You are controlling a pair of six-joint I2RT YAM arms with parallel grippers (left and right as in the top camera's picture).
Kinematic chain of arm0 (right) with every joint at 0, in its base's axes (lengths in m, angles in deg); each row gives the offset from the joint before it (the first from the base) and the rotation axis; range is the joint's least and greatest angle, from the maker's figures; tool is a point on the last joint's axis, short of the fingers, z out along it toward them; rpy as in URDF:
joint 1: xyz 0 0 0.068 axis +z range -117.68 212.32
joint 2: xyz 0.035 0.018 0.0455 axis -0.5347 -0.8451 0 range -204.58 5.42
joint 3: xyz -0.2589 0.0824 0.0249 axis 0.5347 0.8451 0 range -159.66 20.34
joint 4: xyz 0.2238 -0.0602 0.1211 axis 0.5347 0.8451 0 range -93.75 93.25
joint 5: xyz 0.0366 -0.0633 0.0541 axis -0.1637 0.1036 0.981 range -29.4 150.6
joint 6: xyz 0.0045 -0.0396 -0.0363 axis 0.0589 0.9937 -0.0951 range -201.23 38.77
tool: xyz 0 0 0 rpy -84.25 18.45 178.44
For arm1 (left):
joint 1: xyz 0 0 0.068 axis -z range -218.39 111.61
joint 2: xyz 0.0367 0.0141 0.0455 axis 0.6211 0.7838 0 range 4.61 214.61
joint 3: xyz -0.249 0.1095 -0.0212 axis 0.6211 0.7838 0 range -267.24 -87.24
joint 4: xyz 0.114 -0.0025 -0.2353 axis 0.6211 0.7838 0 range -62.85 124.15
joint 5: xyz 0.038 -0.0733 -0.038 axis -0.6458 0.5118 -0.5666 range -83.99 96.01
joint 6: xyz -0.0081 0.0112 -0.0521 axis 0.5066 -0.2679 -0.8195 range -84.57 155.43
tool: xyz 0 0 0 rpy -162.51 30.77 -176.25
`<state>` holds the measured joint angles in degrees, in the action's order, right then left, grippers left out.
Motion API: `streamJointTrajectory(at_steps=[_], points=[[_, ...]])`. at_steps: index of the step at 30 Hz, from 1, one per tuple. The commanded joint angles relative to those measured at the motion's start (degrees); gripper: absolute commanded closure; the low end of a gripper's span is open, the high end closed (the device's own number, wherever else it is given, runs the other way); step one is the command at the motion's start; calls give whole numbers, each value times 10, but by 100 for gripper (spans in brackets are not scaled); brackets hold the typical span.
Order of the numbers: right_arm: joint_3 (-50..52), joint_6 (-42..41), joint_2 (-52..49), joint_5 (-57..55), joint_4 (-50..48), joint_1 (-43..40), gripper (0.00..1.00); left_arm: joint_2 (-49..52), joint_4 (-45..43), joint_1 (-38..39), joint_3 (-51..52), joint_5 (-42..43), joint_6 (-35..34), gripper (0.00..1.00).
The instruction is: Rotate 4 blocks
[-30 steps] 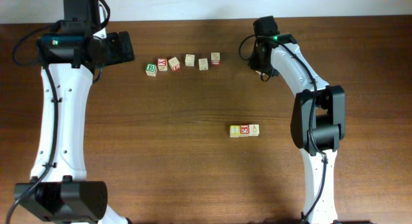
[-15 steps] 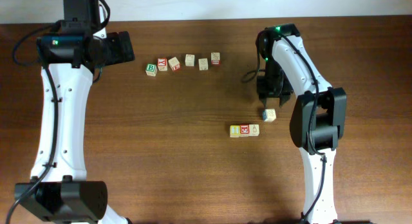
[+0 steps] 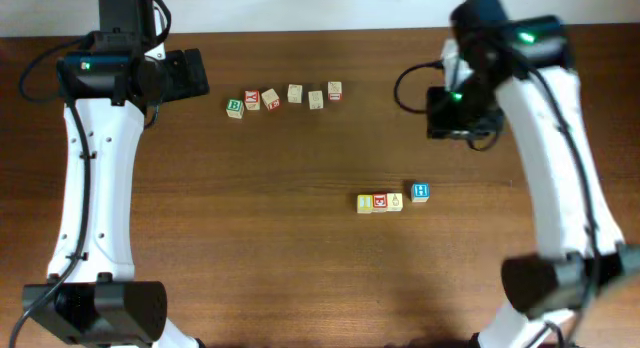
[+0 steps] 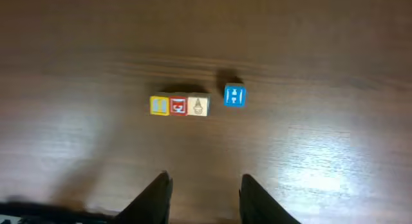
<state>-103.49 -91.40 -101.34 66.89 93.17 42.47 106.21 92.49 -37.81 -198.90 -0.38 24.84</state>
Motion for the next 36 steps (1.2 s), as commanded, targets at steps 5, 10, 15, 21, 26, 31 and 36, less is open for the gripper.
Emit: streamJointTrajectory(at_steps=[5,10,15,21,26,31,36], points=[[283,-28,16,9,-207,-1,93,-2,0,1,-8,2,-7,1],[476,-67,14,-40,-399,-2,96,-2,0,1,-8,2,-7,1],[532,-69,14,-80,-467,-2,96,-2,0,1,-8,2,-7,1],[537,-69,14,-78,-462,0,95,-2,0,1,-8,2,-7,1],[565,-68,14,-73,-475,0,96,-2,0,1,-8,2,-7,1],[564,-49,14,-30,-451,0,96,-2,0,1,-8,2,-7,1],[564,-49,14,-13,-435,0,95,-2,0,0,-8,2,-7,1]])
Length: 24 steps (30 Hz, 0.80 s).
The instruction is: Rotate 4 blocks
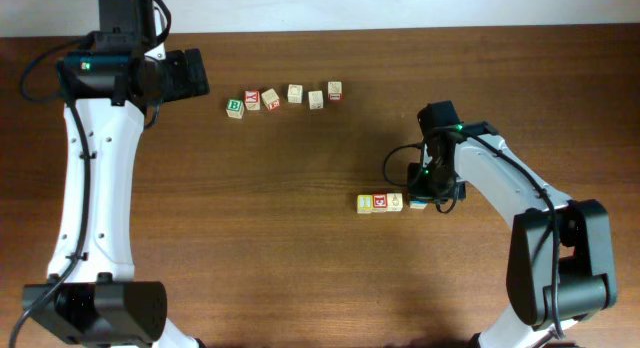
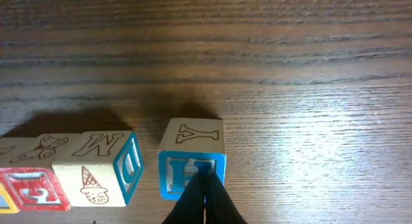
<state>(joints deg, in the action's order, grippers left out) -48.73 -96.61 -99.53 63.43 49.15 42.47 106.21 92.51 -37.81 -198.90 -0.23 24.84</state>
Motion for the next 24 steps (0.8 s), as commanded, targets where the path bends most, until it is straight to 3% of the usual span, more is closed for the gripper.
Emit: streamJointTrajectory(at_steps=[1,24], points=[[17,3,-4,26,2,0,95,-2,0,1,-8,0,-7,1],[17,18,-4,56,-7,35,94,-2,0,1,-8,0,-7,1]])
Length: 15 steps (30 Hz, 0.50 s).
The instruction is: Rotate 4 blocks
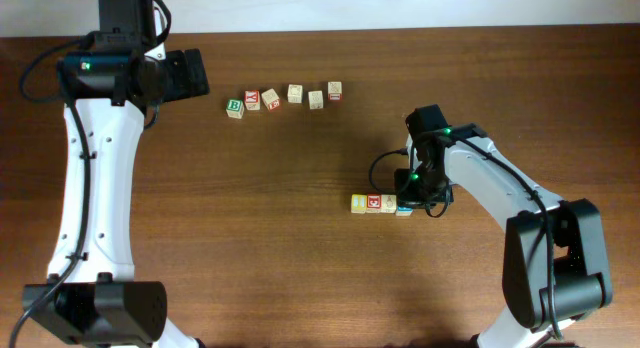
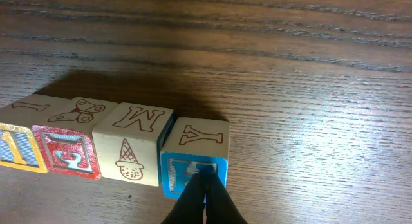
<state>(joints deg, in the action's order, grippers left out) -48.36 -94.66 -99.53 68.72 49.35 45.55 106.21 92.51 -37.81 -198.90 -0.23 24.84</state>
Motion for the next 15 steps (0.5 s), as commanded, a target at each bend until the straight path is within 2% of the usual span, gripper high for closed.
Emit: streamJointTrajectory(at_steps=[1,8,13,15], points=[[13,-5,-4,3,-15,4,95,-2,0,1,-8,0,-7,1],[13,-5,-4,3,-24,3,94,-2,0,1,-8,0,-7,1],[-32,-4,-4,3,15,2,66,-2,0,1,-8,0,-7,1],[-59,-3,-4,3,32,2,65,-2,0,1,-8,0,-7,1]])
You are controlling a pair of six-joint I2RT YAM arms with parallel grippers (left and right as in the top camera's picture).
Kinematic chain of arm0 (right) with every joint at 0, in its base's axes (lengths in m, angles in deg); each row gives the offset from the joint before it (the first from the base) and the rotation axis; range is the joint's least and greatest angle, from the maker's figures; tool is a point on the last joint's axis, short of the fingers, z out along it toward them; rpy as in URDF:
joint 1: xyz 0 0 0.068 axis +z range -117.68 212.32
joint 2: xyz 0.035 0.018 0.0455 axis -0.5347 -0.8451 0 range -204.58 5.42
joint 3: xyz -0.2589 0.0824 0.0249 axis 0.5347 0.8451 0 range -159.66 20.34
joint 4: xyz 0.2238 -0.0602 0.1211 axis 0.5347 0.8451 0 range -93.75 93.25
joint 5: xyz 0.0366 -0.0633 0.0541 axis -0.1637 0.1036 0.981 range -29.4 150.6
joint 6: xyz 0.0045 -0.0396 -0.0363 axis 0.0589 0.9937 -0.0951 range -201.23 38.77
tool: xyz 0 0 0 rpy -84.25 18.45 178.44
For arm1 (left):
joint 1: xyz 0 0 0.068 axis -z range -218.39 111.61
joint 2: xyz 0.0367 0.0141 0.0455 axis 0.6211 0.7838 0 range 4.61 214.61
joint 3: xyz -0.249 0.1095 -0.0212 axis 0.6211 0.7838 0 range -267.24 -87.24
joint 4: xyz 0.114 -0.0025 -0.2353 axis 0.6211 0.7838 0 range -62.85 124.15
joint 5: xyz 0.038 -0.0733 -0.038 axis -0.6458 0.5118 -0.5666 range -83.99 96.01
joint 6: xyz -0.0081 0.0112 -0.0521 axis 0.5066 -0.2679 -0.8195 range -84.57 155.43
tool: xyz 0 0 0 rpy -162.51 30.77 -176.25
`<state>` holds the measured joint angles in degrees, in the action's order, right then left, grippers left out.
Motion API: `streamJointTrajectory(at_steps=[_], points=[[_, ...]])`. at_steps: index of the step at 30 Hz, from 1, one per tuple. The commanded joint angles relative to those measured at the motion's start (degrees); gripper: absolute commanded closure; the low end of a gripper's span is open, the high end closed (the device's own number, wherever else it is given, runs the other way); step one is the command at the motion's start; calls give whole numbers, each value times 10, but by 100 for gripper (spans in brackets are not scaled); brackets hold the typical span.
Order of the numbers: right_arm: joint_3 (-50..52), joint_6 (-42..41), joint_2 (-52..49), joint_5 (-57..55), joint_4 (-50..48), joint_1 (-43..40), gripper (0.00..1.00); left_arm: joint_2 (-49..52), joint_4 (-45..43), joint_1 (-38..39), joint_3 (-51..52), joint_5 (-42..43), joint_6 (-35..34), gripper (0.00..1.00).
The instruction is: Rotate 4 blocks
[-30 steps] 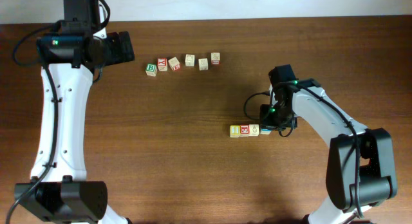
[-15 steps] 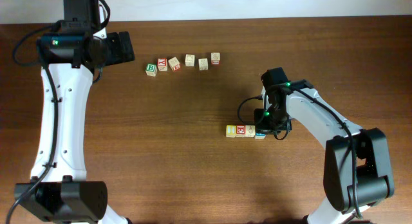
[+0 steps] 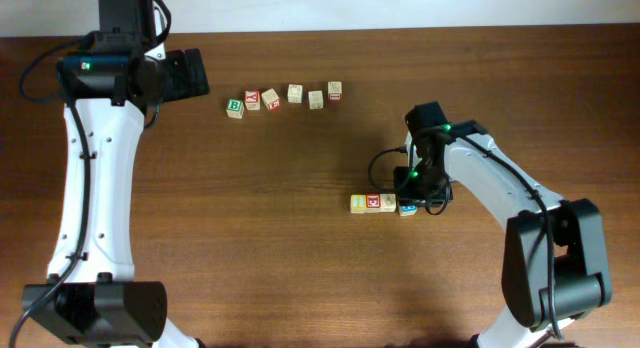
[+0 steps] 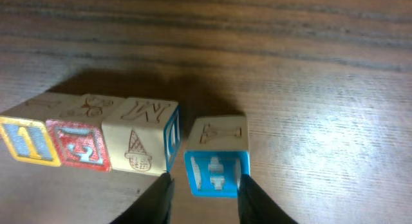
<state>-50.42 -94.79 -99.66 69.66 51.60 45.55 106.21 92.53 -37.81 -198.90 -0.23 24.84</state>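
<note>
Three blocks stand in a row [image 3: 373, 202]: yellow [image 4: 24, 141], red [image 4: 77, 145] and a cream one with an ice-cream cone [image 4: 138, 143]. A blue H block [image 4: 215, 174] sits just right of the cone block with a narrow gap, and also shows from overhead as the blue block [image 3: 407, 209]. My right gripper [image 4: 205, 201] is open and low over the table, one finger on each side of the blue block, with a small gap at the left finger. My left gripper [image 3: 190, 73] hangs at the far left back, away from all blocks.
Several more letter blocks [image 3: 285, 97] lie in a loose line at the back of the wooden table [image 3: 250, 248]. The right arm's cable [image 3: 385, 168] loops just behind the near row.
My right gripper was shut with its tips on the blue block's front; now it is open and straddles the block. The blue block now stands slightly apart from the cone block.
First my right gripper hung open high over the near row, with the blue block apart at its right end. Then it was shut, tips against the blue block. Then the block touched the row, which lay further left. Now the gripper straddles it, open.
</note>
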Motion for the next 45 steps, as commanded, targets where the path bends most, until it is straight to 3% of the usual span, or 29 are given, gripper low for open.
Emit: streamJointTrajectory(at_steps=[1,4,9,13,24,45], points=[[-48,-1,-3,-6,15,2,65,-2,-1,1,-8,0,-7,1],[-52,-2,-3,-6,21,2,67,-2,-1,1,-8,0,-7,1],[-87,-50,-2,12,108,-2,91,-2,-1,0,-8,0,-7,1],[-43,-50,-2,16,146,0,92,-2,-1,1,-8,0,-7,1],[41,-12,-3,-23,-3,-1,91,-2,-2,0,-8,-2,-7,1],[42,-15,-3,45,-8,-1,92,-2,1,1,-8,15,-7,1]])
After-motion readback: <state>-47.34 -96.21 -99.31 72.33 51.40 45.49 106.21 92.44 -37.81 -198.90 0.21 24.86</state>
